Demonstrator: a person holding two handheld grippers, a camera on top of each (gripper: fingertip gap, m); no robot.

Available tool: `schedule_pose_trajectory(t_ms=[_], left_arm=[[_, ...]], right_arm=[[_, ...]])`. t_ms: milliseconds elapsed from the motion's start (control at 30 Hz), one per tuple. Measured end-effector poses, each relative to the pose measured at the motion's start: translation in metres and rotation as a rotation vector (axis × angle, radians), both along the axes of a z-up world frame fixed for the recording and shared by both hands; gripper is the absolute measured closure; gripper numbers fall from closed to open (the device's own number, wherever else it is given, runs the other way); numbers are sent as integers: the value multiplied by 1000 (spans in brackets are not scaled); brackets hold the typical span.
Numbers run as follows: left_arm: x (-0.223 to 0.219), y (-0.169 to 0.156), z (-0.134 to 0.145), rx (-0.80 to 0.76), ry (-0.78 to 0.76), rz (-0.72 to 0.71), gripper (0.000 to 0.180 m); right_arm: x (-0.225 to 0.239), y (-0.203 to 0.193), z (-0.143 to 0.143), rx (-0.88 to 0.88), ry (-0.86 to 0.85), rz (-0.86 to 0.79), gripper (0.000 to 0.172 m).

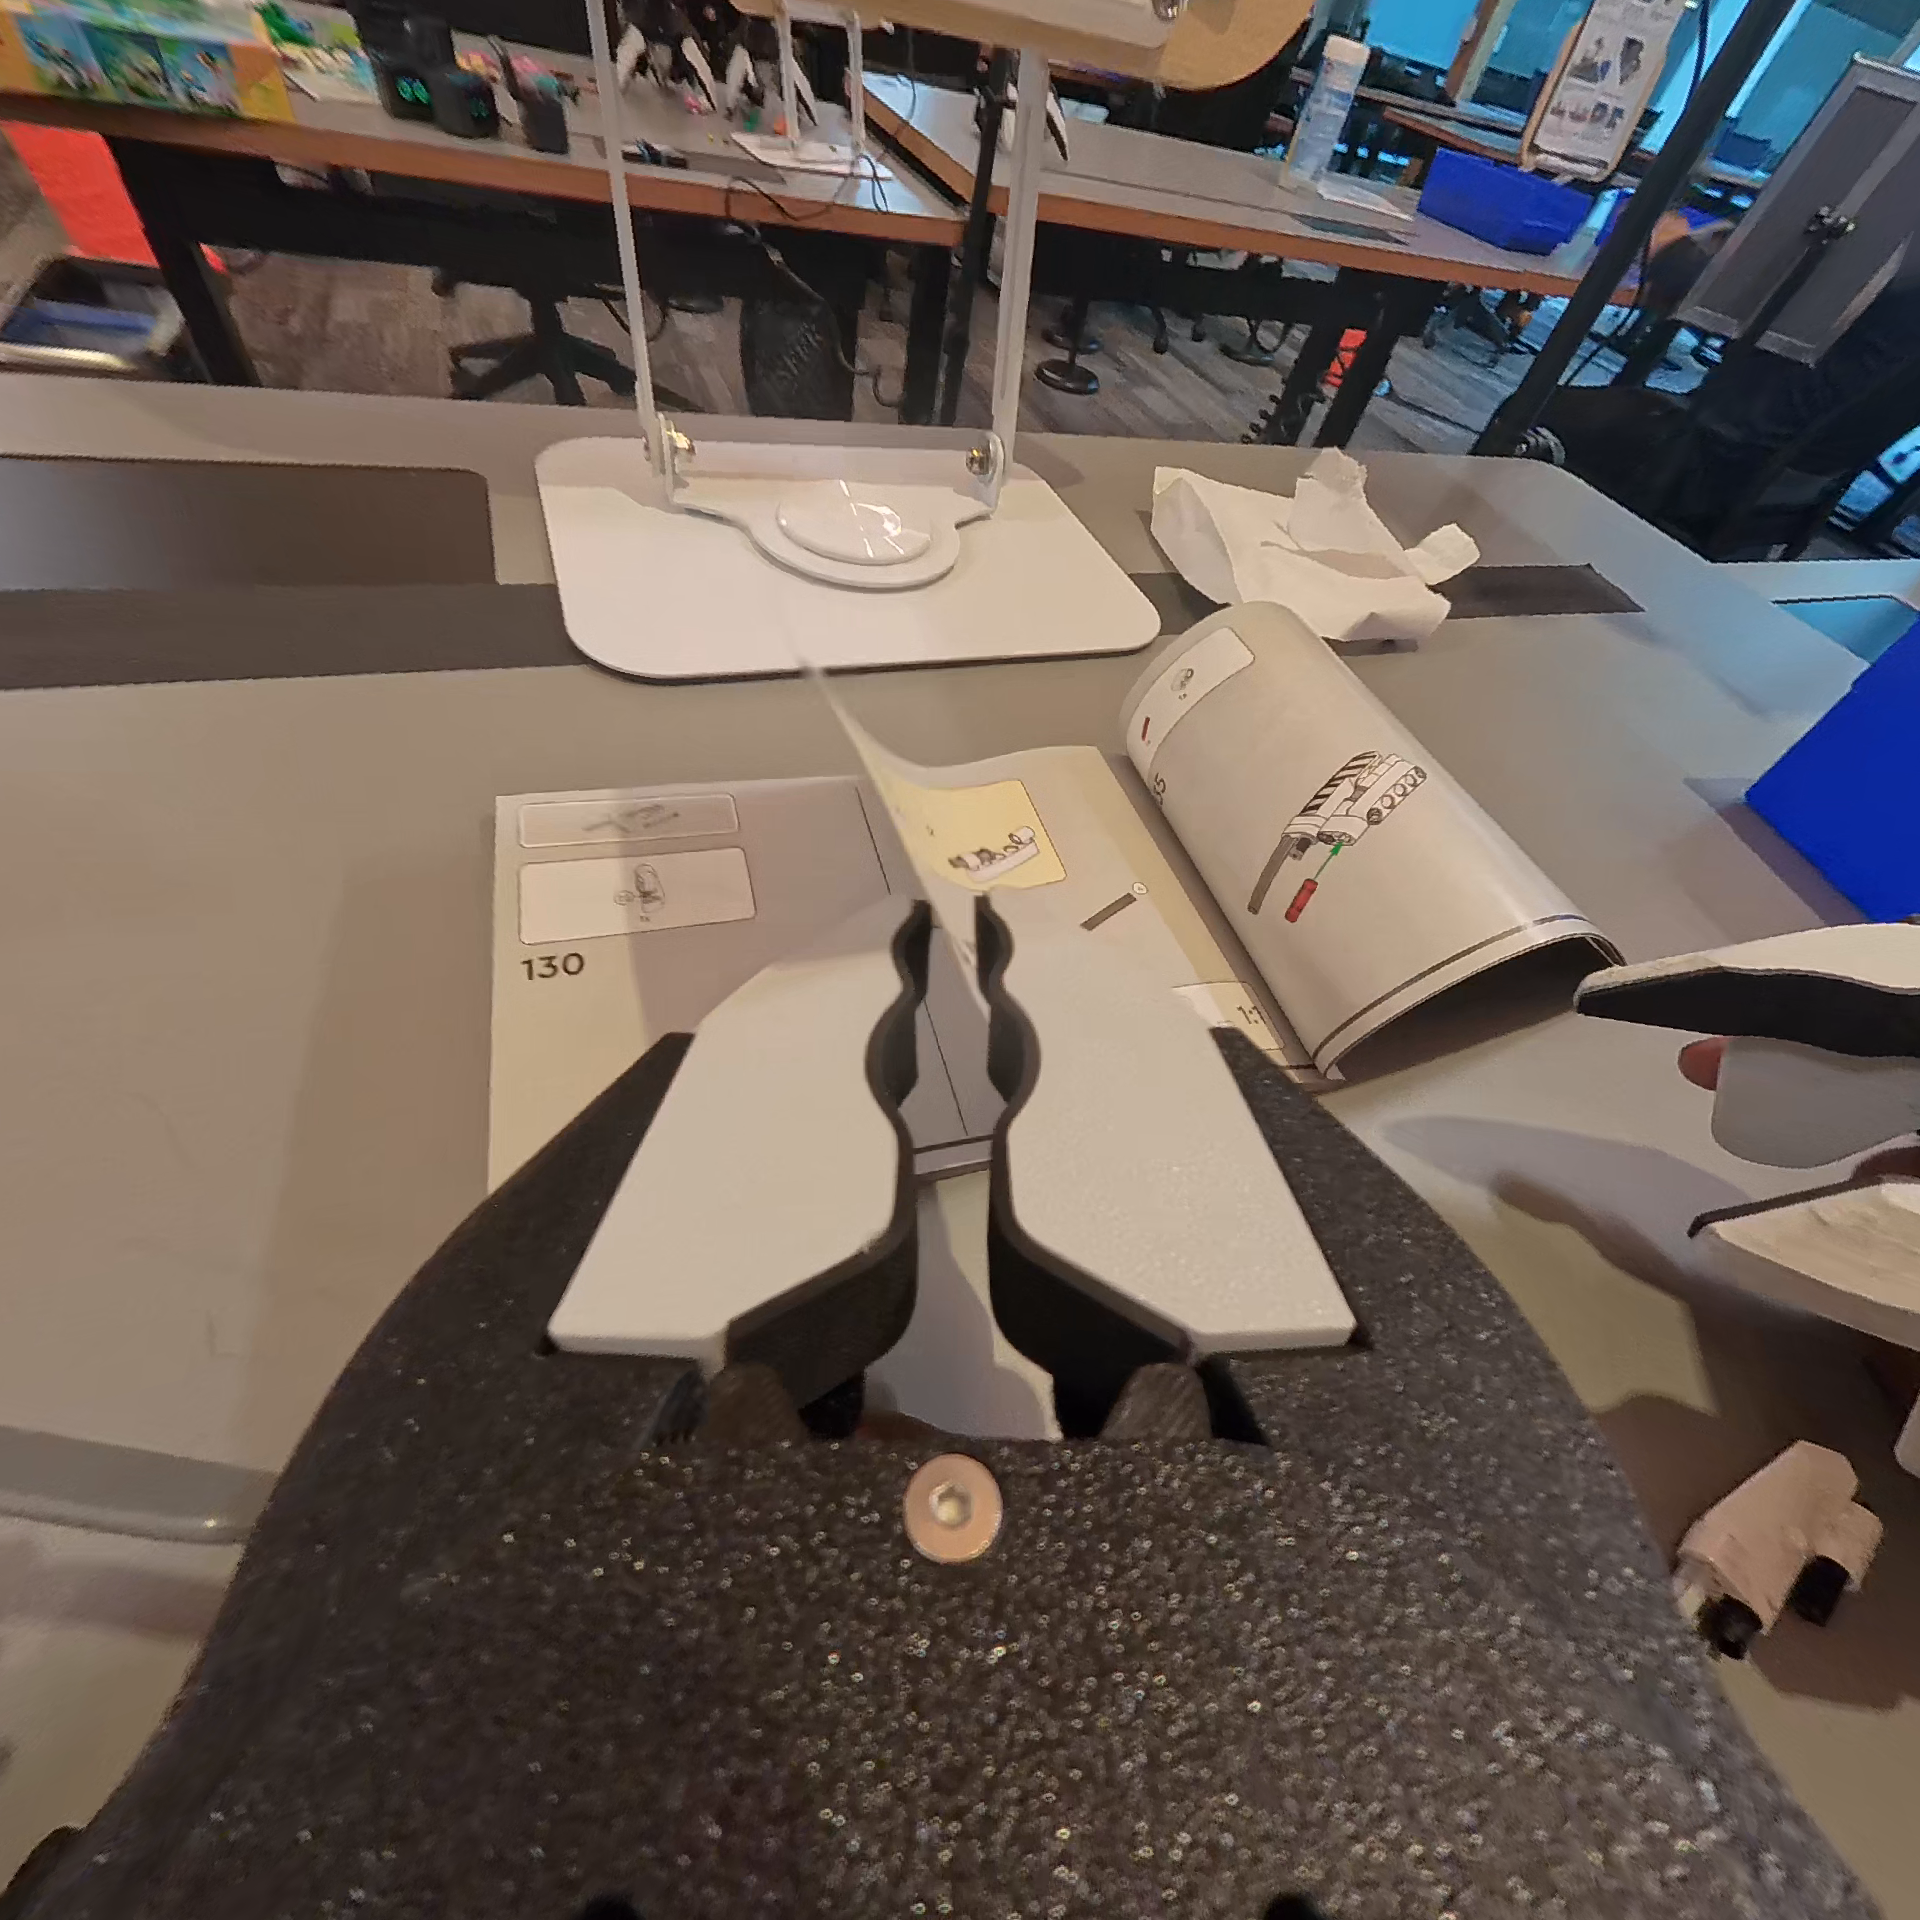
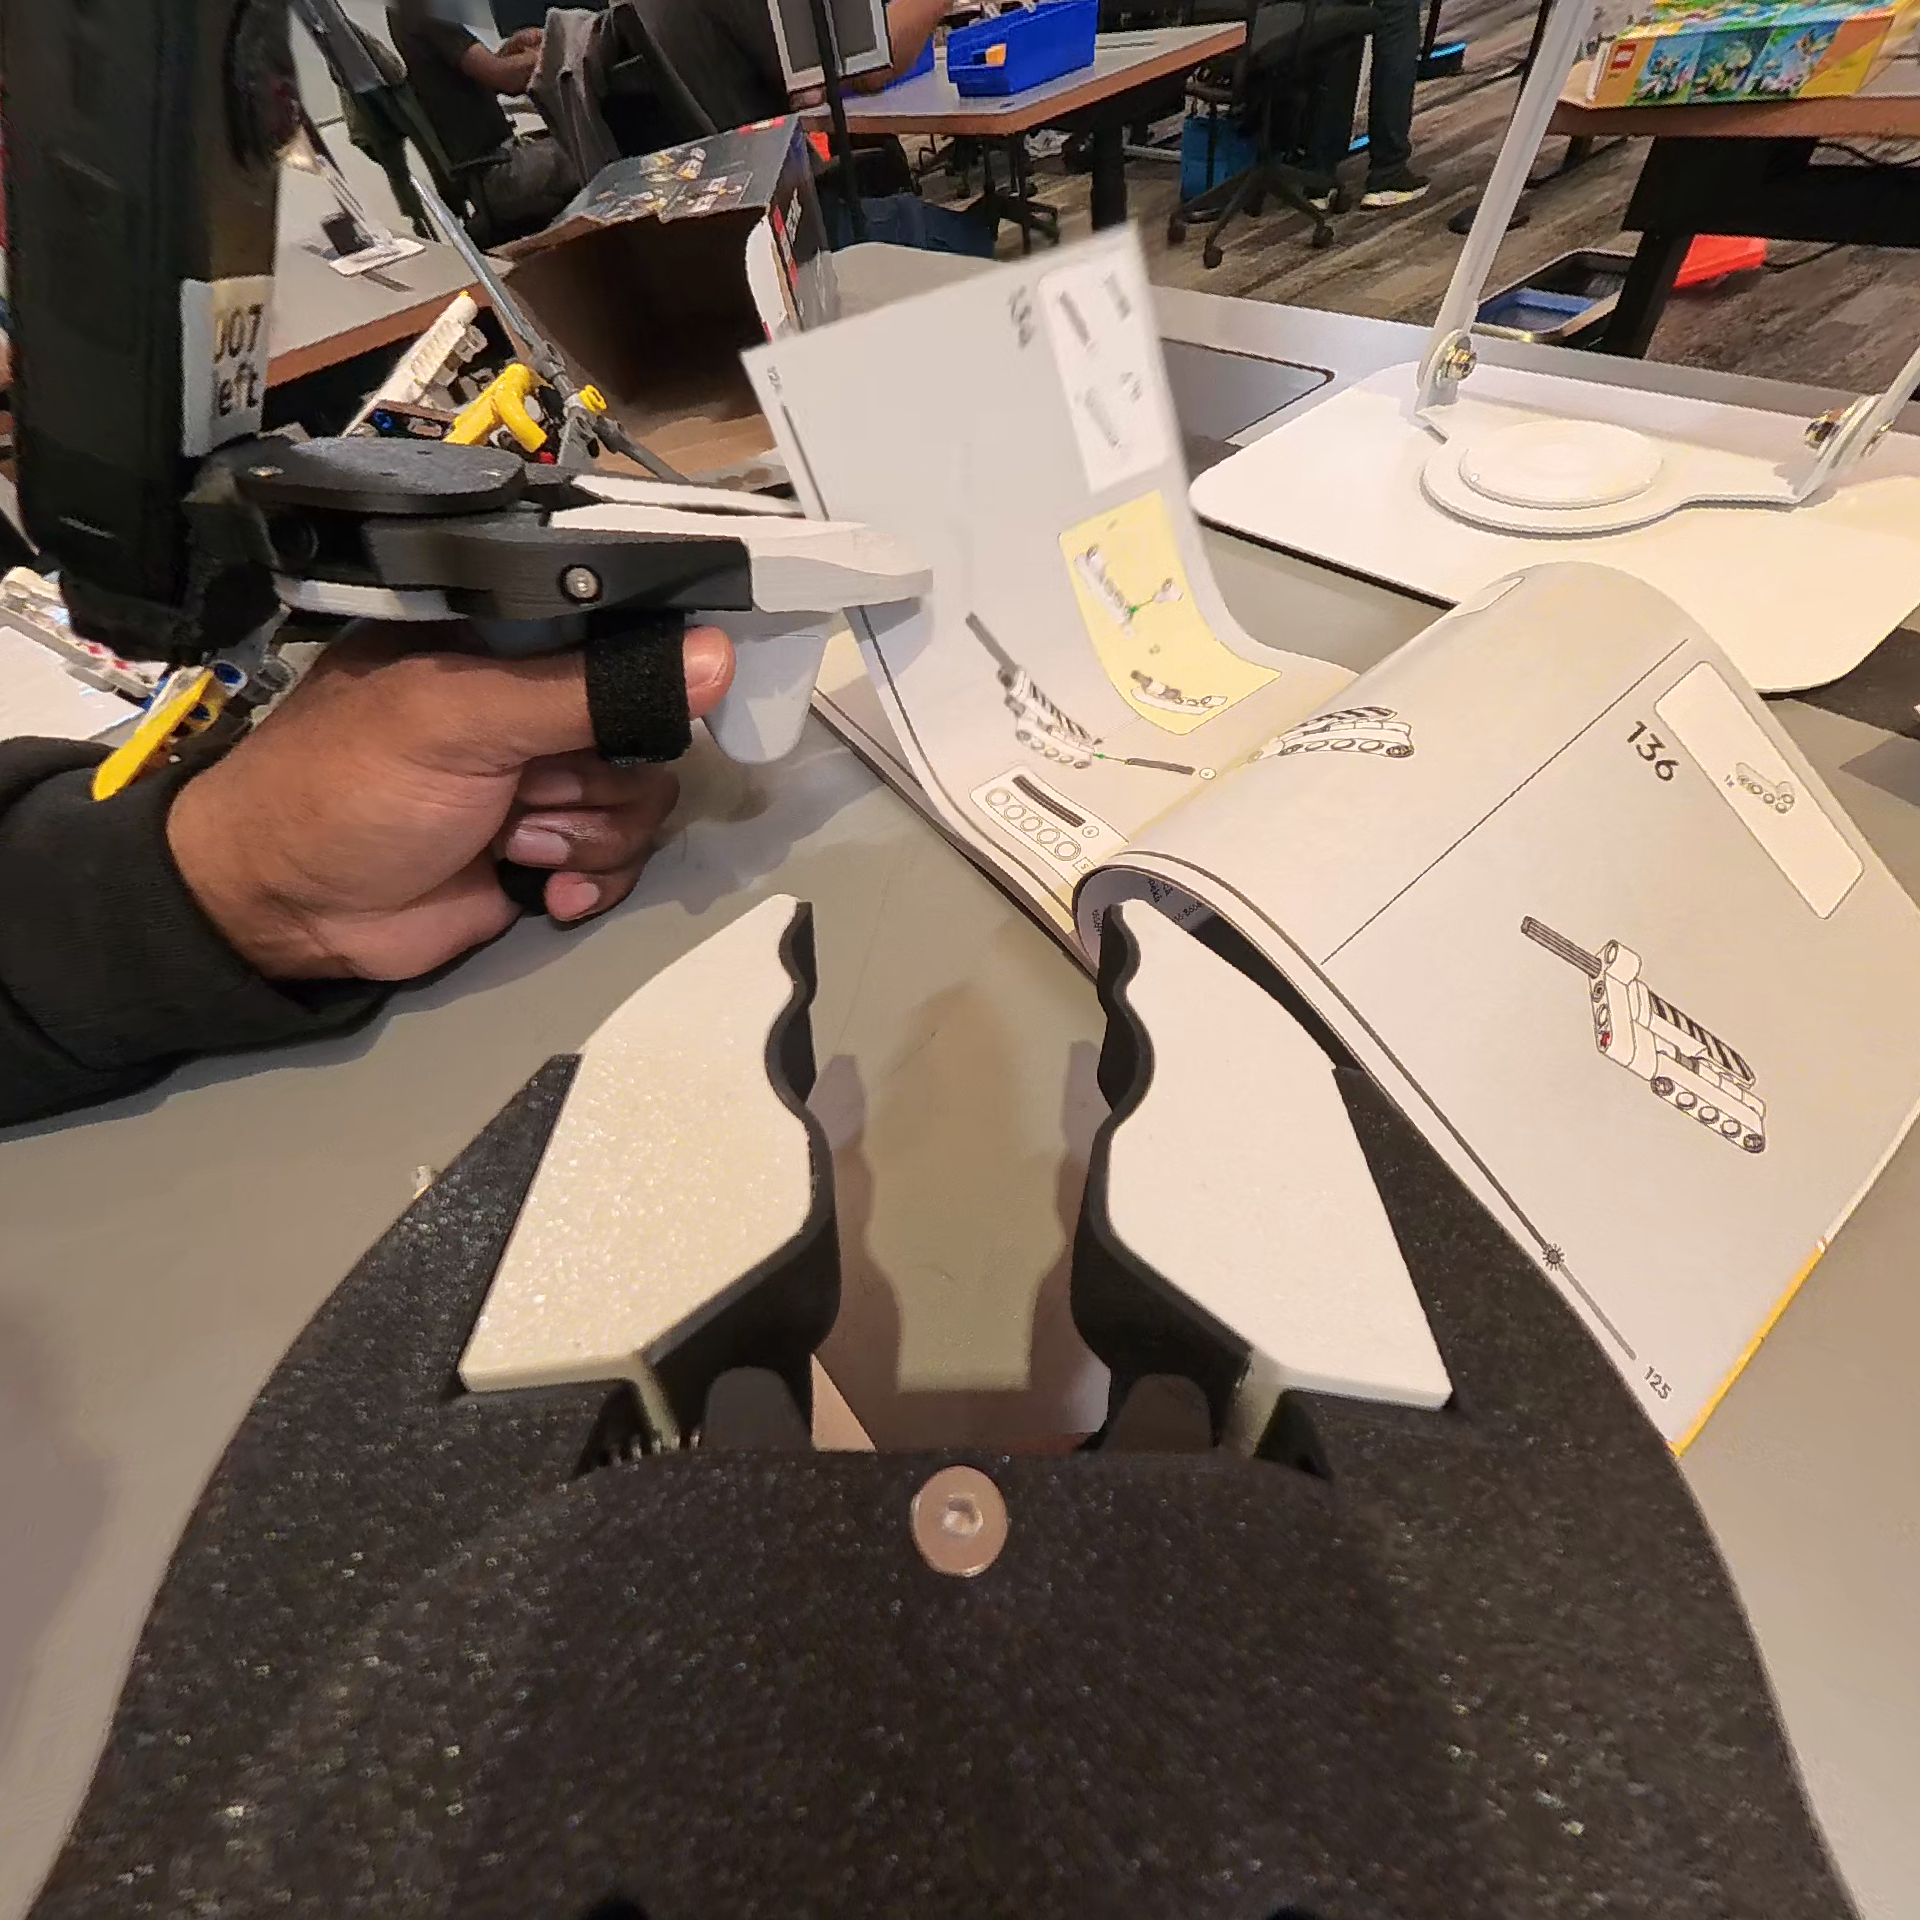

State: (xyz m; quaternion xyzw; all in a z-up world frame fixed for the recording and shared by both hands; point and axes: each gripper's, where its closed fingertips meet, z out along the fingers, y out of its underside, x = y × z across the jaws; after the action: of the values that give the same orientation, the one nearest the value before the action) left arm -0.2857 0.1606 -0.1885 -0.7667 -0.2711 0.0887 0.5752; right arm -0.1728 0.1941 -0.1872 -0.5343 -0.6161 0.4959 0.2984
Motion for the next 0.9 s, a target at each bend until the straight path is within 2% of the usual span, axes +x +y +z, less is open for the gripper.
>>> schedule_pose_trajectory(t_ms=[133,267,433,500,600,733,900], left_arm=[[0,-3,7,8,72,36,155],[7,-8,26,33,230,72,140],[39,-13,45,49,382,21,139],[62,-10,50,74,454,-88,140],[100,0,37,27,492,-304,150],[139,11,0,-104,361,-568,151],[158,6,-31,-299,296,-746,150]], right_arm=[[0,1,0,-1,3,-4,119],[1,4,3,-13,16,-25,119],[13,9,2,-21,7,-47,121],[22,10,0,-30,-11,-48,121],[34,9,-5,-21,-50,-50,122],[44,9,-15,38,-118,-69,124],[57,12,-29,99,-220,-98,124]])
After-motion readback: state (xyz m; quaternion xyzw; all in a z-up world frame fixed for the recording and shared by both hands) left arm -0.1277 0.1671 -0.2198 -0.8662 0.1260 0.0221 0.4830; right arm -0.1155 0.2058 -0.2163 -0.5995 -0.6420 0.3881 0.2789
